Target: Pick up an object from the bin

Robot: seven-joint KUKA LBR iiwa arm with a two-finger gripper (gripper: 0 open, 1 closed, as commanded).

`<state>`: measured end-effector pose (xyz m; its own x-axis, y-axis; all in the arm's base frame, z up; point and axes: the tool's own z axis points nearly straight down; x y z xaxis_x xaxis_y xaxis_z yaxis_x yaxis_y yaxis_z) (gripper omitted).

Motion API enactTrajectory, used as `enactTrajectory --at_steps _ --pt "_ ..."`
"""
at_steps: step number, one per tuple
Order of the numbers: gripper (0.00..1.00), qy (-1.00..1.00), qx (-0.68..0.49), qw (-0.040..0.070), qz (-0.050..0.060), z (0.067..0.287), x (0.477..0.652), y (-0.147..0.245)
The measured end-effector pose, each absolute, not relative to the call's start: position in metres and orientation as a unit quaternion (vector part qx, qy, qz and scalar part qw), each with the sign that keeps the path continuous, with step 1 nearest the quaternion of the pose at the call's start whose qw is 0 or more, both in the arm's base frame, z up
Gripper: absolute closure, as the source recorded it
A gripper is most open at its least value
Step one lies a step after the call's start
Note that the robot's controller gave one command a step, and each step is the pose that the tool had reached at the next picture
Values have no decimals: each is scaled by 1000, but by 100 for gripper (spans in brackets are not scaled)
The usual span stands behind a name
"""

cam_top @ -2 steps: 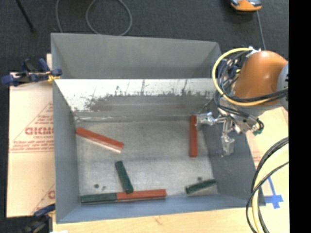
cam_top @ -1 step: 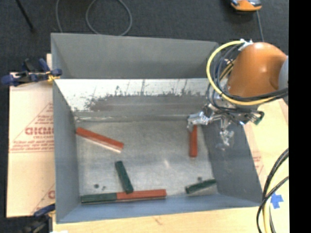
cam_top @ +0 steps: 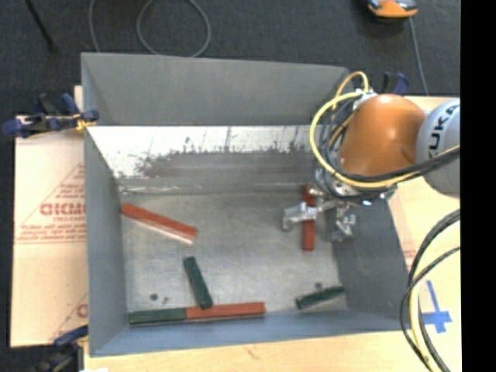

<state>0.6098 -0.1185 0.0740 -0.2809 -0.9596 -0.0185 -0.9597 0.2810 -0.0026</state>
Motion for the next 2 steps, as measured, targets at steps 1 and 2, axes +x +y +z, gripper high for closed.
enactTrajectory --at_steps 1,2 --pt "100 801 -598 4 -1 73 609 -128" --pt "100 798 -603 4 -5 208 608 -144"
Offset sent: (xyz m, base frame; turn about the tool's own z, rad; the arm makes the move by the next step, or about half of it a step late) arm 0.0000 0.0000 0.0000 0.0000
